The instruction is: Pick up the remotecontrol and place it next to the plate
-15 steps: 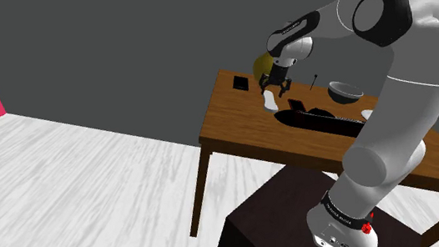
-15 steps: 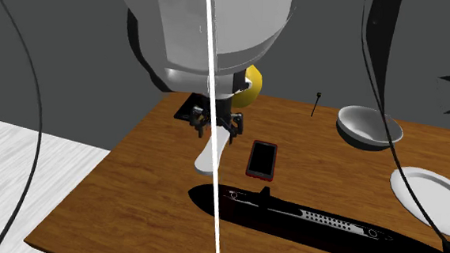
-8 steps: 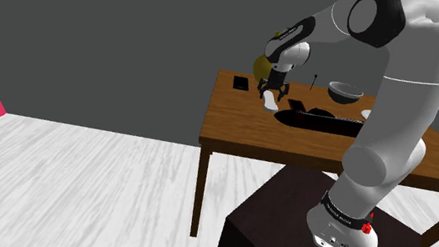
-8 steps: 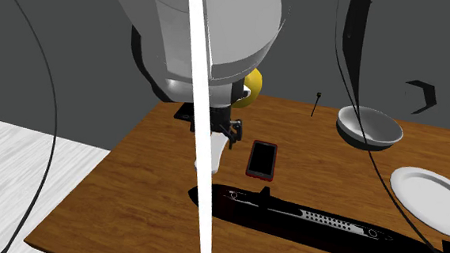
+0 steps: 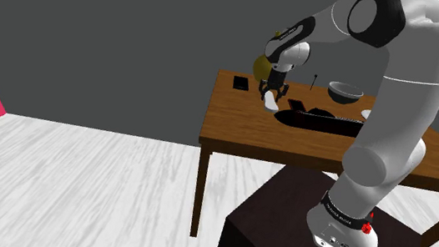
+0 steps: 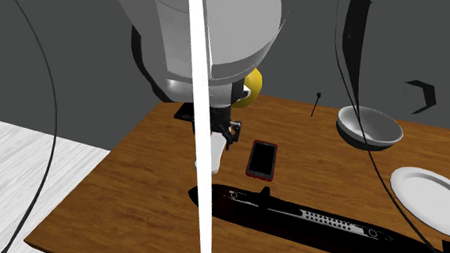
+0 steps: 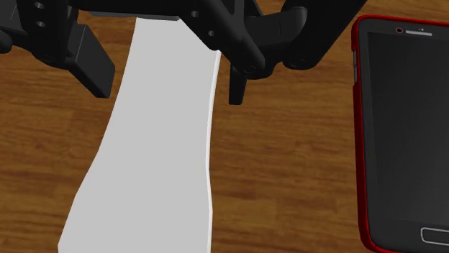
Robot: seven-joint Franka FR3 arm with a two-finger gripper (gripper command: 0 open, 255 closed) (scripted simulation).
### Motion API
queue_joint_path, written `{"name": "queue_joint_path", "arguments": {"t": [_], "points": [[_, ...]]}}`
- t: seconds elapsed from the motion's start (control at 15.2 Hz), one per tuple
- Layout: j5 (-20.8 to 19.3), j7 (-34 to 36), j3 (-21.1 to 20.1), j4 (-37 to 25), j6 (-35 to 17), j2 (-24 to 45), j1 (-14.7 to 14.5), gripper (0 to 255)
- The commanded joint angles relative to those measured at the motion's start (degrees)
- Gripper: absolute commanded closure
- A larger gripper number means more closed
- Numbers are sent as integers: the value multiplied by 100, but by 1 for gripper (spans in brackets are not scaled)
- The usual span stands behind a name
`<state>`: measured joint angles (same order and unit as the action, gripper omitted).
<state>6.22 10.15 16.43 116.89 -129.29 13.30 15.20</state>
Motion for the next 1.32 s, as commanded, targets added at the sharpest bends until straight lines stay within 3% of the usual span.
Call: {"name": "queue_joint_path", "arguments": {"t": [0.0, 0.33, 1.25], "points": [[0, 0, 0, 0, 0, 0, 0, 255], [0, -1, 0, 0, -2, 1, 0, 255], [-227, 165, 52, -474, 965, -519, -44, 255]]}}
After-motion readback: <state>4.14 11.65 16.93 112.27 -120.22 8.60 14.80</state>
